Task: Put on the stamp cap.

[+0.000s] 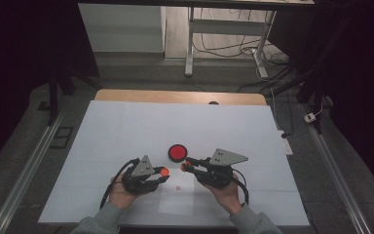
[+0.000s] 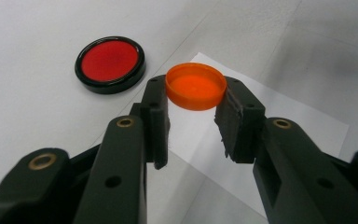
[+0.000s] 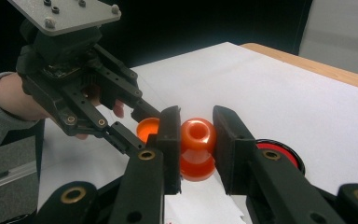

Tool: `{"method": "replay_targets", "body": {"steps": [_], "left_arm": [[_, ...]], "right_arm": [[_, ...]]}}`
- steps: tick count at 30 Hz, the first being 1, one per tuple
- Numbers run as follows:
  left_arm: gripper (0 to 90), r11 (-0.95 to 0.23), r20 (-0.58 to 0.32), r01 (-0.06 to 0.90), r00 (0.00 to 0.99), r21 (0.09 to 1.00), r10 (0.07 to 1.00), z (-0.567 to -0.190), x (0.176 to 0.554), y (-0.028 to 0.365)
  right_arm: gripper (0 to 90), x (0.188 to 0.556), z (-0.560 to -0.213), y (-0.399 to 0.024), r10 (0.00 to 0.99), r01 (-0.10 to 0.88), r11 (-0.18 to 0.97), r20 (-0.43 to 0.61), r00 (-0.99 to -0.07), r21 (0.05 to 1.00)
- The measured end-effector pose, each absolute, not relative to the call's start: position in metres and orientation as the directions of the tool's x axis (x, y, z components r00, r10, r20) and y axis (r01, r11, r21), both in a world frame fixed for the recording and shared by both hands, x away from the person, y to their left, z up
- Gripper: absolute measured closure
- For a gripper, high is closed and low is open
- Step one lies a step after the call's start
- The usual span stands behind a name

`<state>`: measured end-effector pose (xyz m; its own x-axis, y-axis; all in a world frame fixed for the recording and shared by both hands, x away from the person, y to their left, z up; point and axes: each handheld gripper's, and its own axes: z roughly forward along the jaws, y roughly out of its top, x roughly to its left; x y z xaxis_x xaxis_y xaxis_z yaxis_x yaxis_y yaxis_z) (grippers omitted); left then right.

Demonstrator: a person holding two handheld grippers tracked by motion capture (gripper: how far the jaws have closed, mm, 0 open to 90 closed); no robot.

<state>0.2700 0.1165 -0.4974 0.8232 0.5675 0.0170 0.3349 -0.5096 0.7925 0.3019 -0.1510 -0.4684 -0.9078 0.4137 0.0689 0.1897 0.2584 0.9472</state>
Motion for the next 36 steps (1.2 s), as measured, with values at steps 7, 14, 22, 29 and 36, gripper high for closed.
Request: {"method": "replay_targets", "body": {"steps": [7, 14, 22, 29, 36], "left_arm": [[65.0, -0.520, 0.020, 0.321, 0.837, 0.792, 0.547, -0.496, 0.272, 0.108], [65.0, -0.532, 0.031, 0.302, 0.849, 0.791, 0.528, -0.494, 0.274, 0.098], [65.0, -0.540, 0.037, 0.286, 0.859, 0.792, 0.510, -0.493, 0.281, 0.086], [65.0, -0.540, 0.035, 0.275, 0.869, 0.795, 0.494, -0.491, 0.286, 0.072], [65.0, -0.531, 0.028, 0.273, 0.871, 0.802, 0.490, -0.489, 0.288, 0.067]], "right_arm": [[72.3, 0.302, -0.469, -0.151, 0.415, 0.191, 0.258, 0.070, -0.907, 0.947], [72.2, 0.302, -0.468, -0.151, 0.415, 0.190, 0.258, 0.068, -0.907, 0.947], [72.3, 0.302, -0.467, -0.153, 0.417, 0.189, 0.253, 0.069, -0.906, 0.949], [72.3, 0.302, -0.465, -0.154, 0.418, 0.188, 0.247, 0.070, -0.906, 0.951], [72.3, 0.302, -0.465, -0.155, 0.419, 0.189, 0.247, 0.071, -0.905, 0.950]]}}
